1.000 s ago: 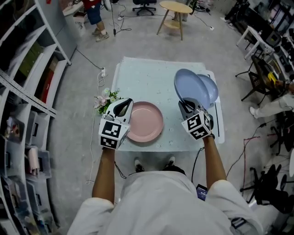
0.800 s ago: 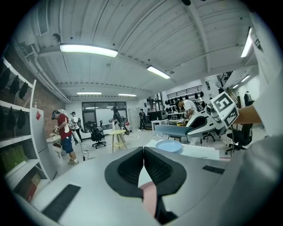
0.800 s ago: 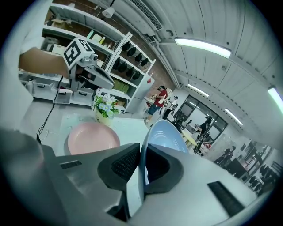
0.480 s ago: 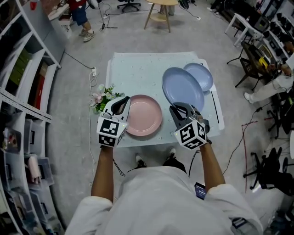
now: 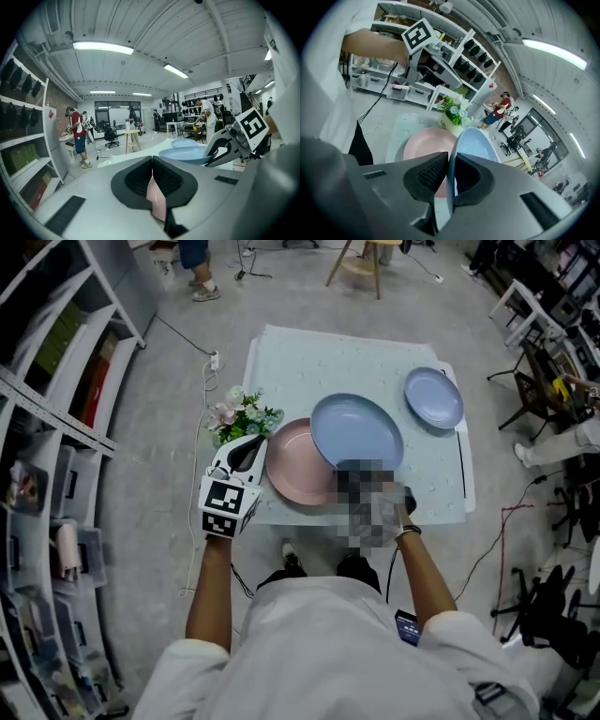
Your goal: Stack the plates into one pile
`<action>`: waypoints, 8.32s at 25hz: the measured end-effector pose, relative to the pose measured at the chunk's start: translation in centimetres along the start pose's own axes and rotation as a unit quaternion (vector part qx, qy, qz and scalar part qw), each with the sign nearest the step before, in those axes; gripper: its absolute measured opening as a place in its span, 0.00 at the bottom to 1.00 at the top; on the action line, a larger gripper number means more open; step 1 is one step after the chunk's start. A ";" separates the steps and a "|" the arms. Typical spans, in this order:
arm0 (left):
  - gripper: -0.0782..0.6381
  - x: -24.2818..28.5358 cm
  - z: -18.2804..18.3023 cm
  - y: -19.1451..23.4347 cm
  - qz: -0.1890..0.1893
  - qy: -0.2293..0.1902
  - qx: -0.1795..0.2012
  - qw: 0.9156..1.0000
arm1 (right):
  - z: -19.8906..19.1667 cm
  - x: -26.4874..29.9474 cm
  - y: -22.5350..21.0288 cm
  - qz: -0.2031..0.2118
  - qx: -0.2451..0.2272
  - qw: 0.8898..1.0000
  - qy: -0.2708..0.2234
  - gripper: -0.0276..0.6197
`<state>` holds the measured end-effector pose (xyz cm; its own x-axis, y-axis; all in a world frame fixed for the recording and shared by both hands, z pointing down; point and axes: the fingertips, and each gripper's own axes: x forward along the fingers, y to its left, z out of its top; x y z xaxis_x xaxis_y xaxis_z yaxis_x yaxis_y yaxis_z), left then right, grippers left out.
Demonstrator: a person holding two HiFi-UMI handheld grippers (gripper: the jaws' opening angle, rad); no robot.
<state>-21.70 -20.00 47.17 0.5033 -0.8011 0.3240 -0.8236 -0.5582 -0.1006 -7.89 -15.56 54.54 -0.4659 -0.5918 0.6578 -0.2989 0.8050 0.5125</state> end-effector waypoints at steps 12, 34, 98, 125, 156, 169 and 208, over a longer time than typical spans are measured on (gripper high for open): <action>0.14 -2.7 -3.2 1.7 0.021 0.020 -0.014 0.999 | 2.2 5.5 7.4 0.082 -0.070 0.994 -0.002 0.12; 0.14 -1.3 -3.5 0.6 -0.009 0.031 -0.013 0.999 | -0.3 6.9 10.1 0.178 0.095 0.979 0.012 0.42; 0.22 53.2 -0.2 -46.2 -0.277 0.207 0.279 0.896 | -49.1 -26.4 -24.3 -0.228 0.493 0.840 -0.009 0.06; 0.17 18.0 11.2 -31.8 -0.247 -0.011 0.231 0.941 | -22.0 -28.0 -15.9 -0.249 0.378 0.885 -0.106 0.06; 0.18 7.5 -10.8 -22.0 -0.227 0.203 0.232 0.924 | -11.3 -15.5 -5.8 -0.086 0.350 0.927 -0.106 0.06; 0.35 9.0 -13.3 -22.1 -0.268 0.212 0.129 0.931 | -12.7 -14.3 -6.1 -0.085 0.376 0.916 -0.112 0.06; 0.14 -15.5 14.6 -15.7 0.002 -0.113 0.118 0.987 | 5.8 -30.5 -5.1 -0.169 0.233 0.931 -0.224 0.06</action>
<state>-12.78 -2.03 29.99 0.5672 -0.8165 0.1079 -0.7553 -0.5680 -0.3271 3.06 -1.37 28.68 -0.5489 -0.8217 0.1535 -0.7714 0.5687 0.2856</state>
